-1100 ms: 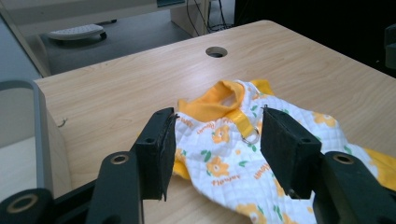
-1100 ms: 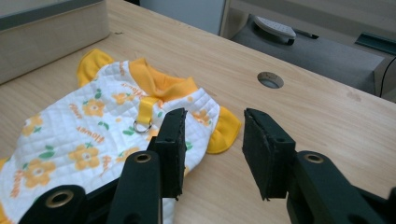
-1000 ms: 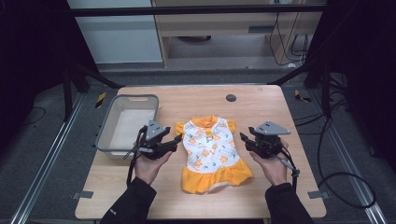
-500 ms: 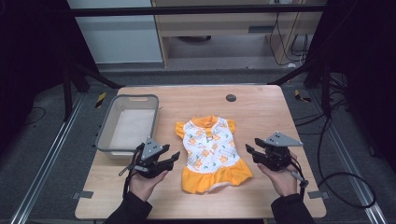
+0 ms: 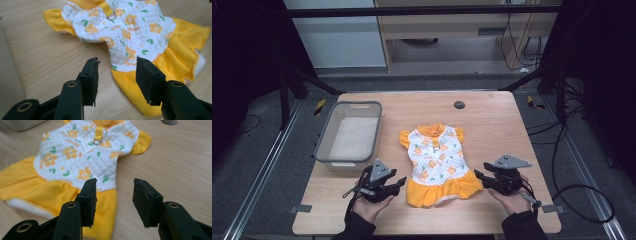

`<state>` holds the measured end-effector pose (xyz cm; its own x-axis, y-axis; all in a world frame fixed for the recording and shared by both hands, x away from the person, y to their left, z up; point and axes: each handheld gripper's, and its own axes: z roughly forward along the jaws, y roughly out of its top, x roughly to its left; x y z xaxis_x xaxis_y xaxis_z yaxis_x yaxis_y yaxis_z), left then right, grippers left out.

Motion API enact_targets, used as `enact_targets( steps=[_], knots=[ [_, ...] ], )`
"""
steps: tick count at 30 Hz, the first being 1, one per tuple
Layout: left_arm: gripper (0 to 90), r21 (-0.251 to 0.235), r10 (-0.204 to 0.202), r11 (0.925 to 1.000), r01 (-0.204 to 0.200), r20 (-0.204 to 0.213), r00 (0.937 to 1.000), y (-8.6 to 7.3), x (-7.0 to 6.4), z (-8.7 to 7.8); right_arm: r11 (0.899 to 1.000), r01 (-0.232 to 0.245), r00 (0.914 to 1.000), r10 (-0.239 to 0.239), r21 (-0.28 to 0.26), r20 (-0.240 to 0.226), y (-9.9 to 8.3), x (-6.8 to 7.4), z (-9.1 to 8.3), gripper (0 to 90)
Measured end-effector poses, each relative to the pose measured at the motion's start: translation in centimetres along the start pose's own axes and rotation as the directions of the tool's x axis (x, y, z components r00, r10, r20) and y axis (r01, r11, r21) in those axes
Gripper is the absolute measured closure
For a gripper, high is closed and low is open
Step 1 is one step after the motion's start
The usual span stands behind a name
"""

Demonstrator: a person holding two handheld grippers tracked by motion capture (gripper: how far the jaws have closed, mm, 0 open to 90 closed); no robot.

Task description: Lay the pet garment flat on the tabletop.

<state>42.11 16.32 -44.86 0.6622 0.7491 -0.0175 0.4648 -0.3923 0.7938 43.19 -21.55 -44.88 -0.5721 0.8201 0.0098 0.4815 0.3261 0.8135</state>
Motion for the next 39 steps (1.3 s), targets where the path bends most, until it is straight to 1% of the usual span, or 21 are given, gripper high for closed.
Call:
enact_targets(
  steps=[3,4,6,7,8,11,14,19,21,23,24,25,26,27,28,31,32,33,35,37,39],
  knots=[
    [52.9,0.029,0.009,0.9995,-0.01,0.013,0.9999,-0.4,-0.4,0.4,1.0,0.006,0.9999,-0.006,0.028,-0.012,-0.5,0.3,0.7,54.3],
    [53.0,0.038,0.009,0.9993,-0.009,0.017,0.9998,-0.6,-0.5,0.6,0.999,0.015,0.9998,-0.014,0.038,-0.012,-0.7,0.4,0.9,54.4],
    [53.5,0.054,0.006,0.9985,-0.008,0.026,0.9997,-0.8,-0.8,0.9,0.998,0.015,0.9997,-0.014,0.061,-0.018,-1.1,0.6,1.4,54.6],
    [53.8,0.061,0.008,0.9981,-0.01,0.03,0.9995,-0.8,-0.9,1.1,0.996,0.024,0.9996,-0.023,0.081,-0.017,-1.4,0.7,1.7,54.7],
    [54.0,0.077,0.012,0.9969,-0.015,0.04,0.9991,-1.0,-1.2,1.5,0.996,0.029,0.9995,-0.028,0.088,-0.015,-1.5,0.7,1.8,54.8],
    [54.0,0.09,0.014,0.9958,-0.018,0.045,0.9989,-1.1,-1.4,1.8,0.995,0.029,0.9995,-0.028,0.1,-0.014,-1.8,0.7,2.1,54.8],
    [53.9,0.107,0.019,0.994,-0.025,0.055,0.9983,-1.3,-1.8,2.2,0.992,0.017,0.9998,-0.017,0.124,-0.008,-2.2,0.4,2.4,55.1],
    [55.1,0.153,0.022,0.9877,-0.032,0.068,0.9974,-1.7,-2.2,3.1,0.989,0.015,0.9999,-0.013,0.147,-0.011,-2.5,0.3,2.7,56.9],
    [57.8,0.17,0.018,0.9849,-0.031,0.082,0.9965,-1.8,-2.3,3.4,0.987,0.012,0.9998,-0.01,0.16,-0.017,-2.7,0.3,2.9,58.2],
    [61.2,0.188,0.014,0.9817,-0.031,0.094,0.9955,-2.0,-2.5,3.7,0.985,0.019,0.9997,-0.016,0.169,-0.018,-2.7,0.3,3.0,59.8],
    [65.2,0.195,0.012,0.9804,-0.029,0.09,0.9958,-2.1,-2.6,3.9,0.983,0.013,0.9998,-0.009,0.181,-0.019,-2.9,0.3,3.1,62.1],
    [67.1,0.195,0.012,0.9804,-0.029,0.09,0.9958,-2.1,-2.6,3.9,0.983,0.013,0.9998,-0.009,0.181,-0.019,-2.9,0.3,3.1,62.1],
    [67.1,0.195,0.014,0.9803,-0.032,0.089,0.9959,-2.1,-2.6,3.9,0.982,0.02,0.9996,-0.016,0.188,-0.024,-3.0,0.3,3.2,63.8],
    [72.8,0.193,0.009,0.9807,-0.027,0.093,0.9956,-2.1,-2.6,3.9,0.979,0.014,0.9995,-0.007,0.201,-0.031,-3.1,0.4,3.3,66.9],
    [72.8,0.195,0.005,0.9805,-0.024,0.097,0.9952,-2.1,-2.6,3.9,0.979,0.014,0.9995,-0.007,0.201,-0.031,-3.1,0.4,3.3,66.9],
    [79.9,0.2,0.018,0.9791,-0.035,0.087,0.996,-2.1,-2.8,4.0,0.978,0.018,0.9994,-0.012,0.206,-0.034,-3.1,0.4,3.3,73.9],
    [81.8,0.203,0.018,0.9787,-0.034,0.084,0.9963,-2.1,-2.8,4.1,0.978,0.017,0.9995,-0.011,0.21,-0.029,-3.0,0.5,3.3,77.3],
    [85.2,0.208,0.018,0.9776,-0.034,0.079,0.9967,-2.0,-2.8,4.1,0.977,0.012,0.9996,-0.006,0.214,-0.028,-3.0,0.5,3.3,83.9],
    [87.1,0.208,0.017,0.9776,-0.033,0.081,0.9966,-2.0,-2.8,4.1,0.976,0.007,0.9995,0.0,0.216,-0.03,-2.9,0.5,3.2,85.6],
    [87.9,0.205,0.019,0.978,-0.037,0.087,0.996,-1.9,-2.7,4.1,0.976,0.005,0.999,0.005,0.22,-0.044,-2.9,0.5,3.1,87.1],
    [88.4,0.197,0.014,0.98,-0.032,0.093,0.9956,-1.7,-2.5,3.7,0.975,0.002,0.9987,0.01,0.221,-0.051,-2.8,0.5,3.0,87.3]
  ],
)
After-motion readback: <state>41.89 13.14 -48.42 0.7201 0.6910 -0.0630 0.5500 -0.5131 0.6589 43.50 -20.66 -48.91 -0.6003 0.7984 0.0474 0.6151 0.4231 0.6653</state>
